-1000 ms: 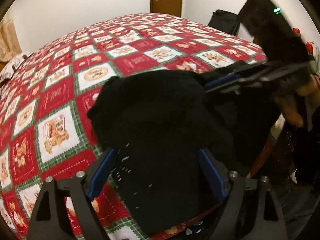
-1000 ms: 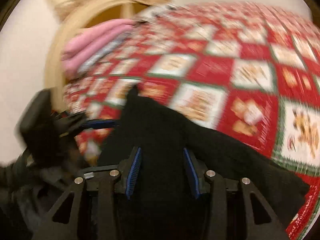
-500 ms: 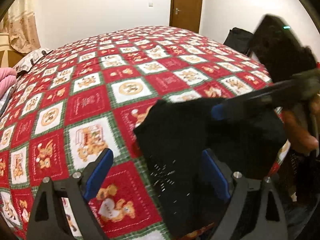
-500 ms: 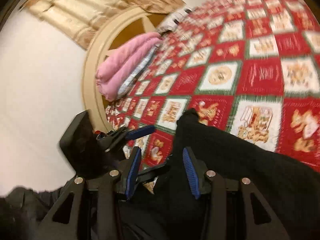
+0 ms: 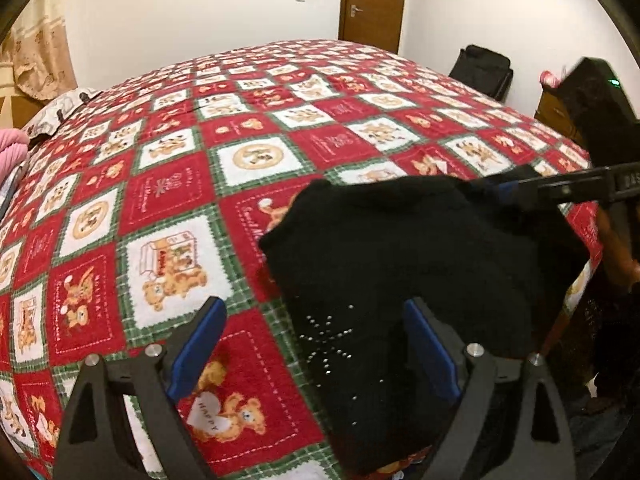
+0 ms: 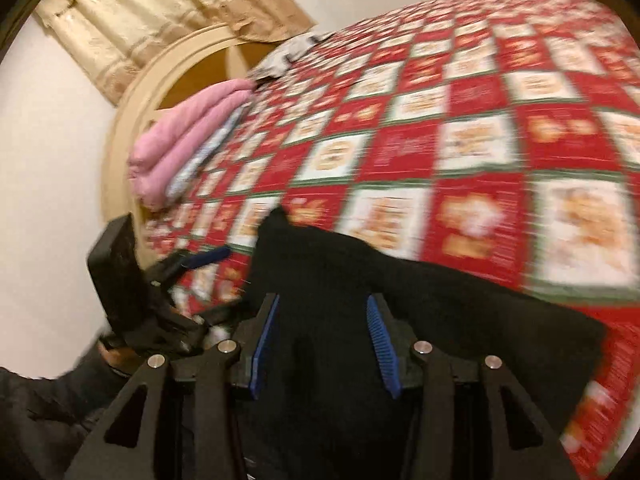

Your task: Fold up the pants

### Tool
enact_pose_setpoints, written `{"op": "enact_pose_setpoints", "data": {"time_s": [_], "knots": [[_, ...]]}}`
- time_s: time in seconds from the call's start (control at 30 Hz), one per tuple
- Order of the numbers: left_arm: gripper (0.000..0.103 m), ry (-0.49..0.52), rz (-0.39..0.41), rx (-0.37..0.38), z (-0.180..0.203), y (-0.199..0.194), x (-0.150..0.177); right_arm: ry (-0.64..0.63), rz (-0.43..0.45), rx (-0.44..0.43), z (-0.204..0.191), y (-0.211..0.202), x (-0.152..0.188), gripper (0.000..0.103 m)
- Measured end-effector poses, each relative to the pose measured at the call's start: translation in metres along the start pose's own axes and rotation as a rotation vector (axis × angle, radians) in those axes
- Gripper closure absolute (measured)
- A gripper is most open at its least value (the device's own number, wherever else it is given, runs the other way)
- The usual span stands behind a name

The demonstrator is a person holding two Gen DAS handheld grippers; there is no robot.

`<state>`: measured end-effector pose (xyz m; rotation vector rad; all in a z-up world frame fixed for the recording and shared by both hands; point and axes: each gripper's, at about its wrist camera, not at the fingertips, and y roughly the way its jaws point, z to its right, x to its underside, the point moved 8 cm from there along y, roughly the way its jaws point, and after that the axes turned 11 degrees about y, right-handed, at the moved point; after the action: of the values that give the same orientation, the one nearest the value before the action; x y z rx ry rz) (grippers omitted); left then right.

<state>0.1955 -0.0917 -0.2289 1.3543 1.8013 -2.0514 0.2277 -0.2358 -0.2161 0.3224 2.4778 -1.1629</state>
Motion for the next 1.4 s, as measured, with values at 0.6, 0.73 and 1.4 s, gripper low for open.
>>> {"op": "enact_pose_setpoints", "data": {"time_s": [0.6, 0.73, 1.4], "knots": [[0.009, -0.055, -0.026, 0.088, 0.008, 0.018, 0.009, 0.017, 0.170, 0.137, 0.068, -0.073, 0.040, 0.053], [0.006, -0.062, -0.006, 0.099, 0.010, 0.017, 0.010, 0.073, 0.182, 0.163, 0.090, -0.081, 0.041, 0.053], [0.005, -0.080, 0.050, 0.193, 0.025, 0.018, 0.000, 0.159, 0.129, 0.093, 0.097, -0.055, 0.042, 0.062]]}}
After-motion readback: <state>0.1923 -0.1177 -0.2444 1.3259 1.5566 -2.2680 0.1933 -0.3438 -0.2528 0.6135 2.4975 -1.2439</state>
